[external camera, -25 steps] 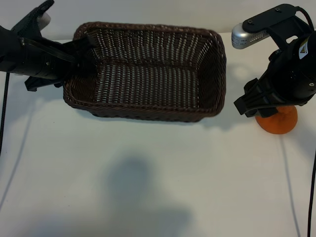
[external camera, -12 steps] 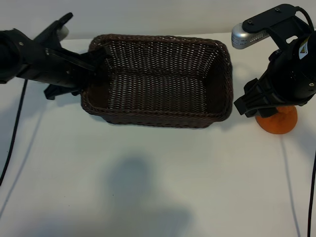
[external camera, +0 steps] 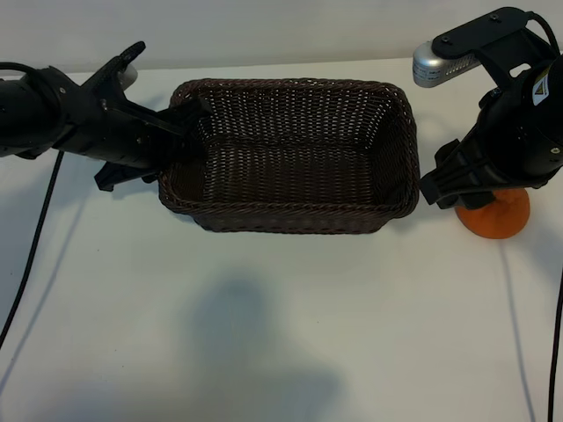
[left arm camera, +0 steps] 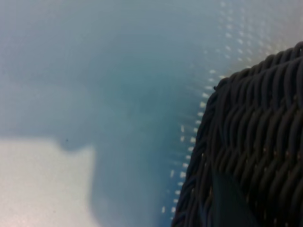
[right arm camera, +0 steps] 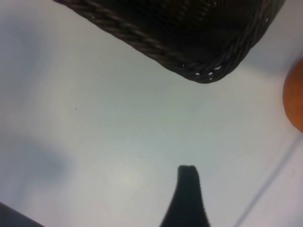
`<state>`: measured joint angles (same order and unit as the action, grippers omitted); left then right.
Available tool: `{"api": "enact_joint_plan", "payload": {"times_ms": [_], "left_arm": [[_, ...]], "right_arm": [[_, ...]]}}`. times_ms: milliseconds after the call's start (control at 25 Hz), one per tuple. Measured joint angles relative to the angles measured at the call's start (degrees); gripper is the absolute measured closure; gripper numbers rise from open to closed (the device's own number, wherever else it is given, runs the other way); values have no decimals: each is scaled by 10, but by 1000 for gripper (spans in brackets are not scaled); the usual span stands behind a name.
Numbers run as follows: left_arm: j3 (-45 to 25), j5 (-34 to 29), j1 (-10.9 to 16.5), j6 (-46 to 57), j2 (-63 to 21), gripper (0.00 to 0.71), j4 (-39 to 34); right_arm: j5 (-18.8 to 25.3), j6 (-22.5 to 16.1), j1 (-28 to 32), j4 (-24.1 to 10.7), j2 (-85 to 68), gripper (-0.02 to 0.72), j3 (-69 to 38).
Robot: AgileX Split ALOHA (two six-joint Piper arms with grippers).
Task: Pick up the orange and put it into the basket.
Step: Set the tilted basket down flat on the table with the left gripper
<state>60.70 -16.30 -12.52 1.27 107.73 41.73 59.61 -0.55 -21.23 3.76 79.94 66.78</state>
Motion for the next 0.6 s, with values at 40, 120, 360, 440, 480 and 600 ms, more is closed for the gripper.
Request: {"api": "enact_joint_plan", "payload": {"times_ms": [40,120,360,440,480,600], "left_arm": [[0,0,-1,1,2,382,0],[0,0,-1,1,5,382,1],[0,-2,-1,2,8,382,2],[0,-5,-1,2,8,382,2],[0,-7,-1,1,8,382,2],[0,-12,-1,-7,8,379,3]], "right_arm": [[0,0,0,0,0,145,0],[0,0,0,0,0,145,0],[0,0,0,0,0,145,0],[0,0,0,0,0,145,0],[0,0,0,0,0,145,0],[0,0,0,0,0,145,0]]}}
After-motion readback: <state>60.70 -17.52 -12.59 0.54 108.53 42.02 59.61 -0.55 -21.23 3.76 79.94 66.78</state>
